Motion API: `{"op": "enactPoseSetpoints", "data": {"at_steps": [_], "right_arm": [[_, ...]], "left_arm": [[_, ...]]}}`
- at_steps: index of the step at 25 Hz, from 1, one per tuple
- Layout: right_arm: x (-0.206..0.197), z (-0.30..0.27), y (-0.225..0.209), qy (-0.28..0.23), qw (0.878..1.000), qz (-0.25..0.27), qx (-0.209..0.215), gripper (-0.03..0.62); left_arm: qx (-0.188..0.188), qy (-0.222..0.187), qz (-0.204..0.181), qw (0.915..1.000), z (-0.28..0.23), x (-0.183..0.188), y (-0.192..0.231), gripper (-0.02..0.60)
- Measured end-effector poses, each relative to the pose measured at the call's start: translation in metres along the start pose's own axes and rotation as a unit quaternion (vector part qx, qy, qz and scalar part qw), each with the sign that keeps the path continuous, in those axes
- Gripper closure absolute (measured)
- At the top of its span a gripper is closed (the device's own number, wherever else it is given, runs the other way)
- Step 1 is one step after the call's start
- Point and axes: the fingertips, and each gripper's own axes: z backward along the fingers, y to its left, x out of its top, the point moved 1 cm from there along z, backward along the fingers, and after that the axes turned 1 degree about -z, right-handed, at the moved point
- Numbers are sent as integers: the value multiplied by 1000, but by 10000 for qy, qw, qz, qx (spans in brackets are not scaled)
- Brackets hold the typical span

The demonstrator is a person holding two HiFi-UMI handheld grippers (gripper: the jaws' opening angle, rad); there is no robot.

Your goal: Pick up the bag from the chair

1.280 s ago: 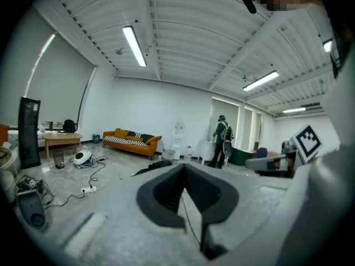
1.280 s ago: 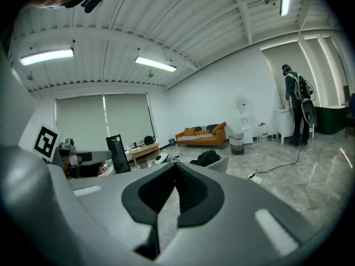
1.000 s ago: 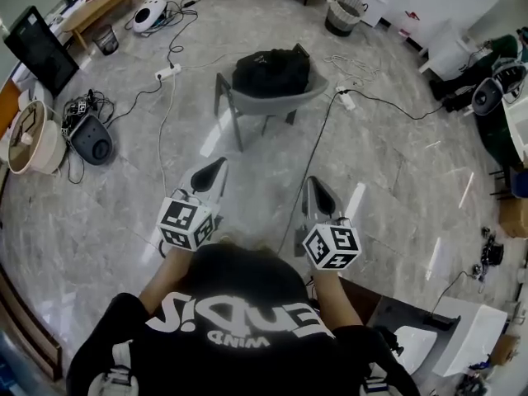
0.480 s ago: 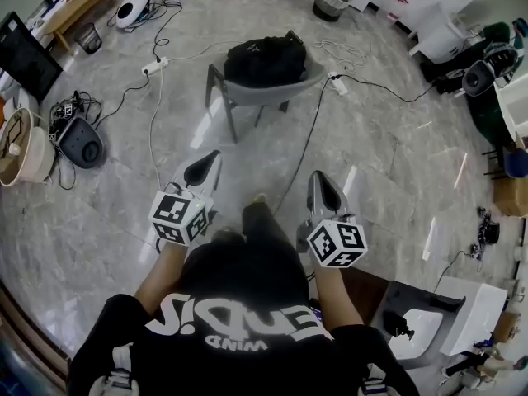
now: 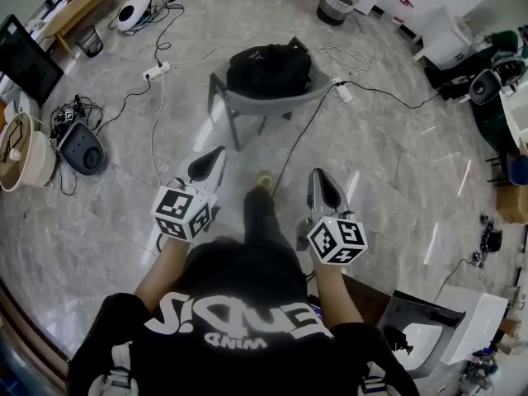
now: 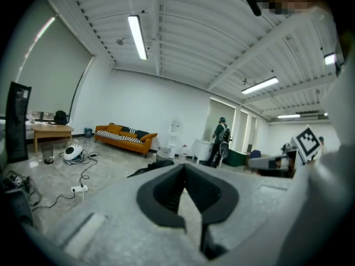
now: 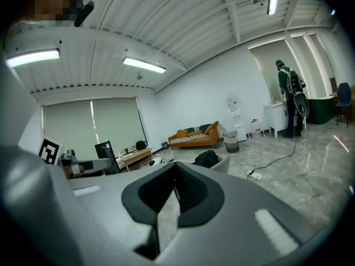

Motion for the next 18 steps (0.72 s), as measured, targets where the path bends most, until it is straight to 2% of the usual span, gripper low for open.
{"op": "enactPoseSetpoints", "data": {"at_steps": [8, 18], "right_arm": [[24, -88, -51, 20, 9999, -108, -36, 594], [101, -209, -135, 107, 9998, -173, 62, 594]], "left_arm": [[-3, 50, 47, 10000, -91, 14, 43, 580], [74, 116, 22, 9999, -240, 65, 86, 580]]}}
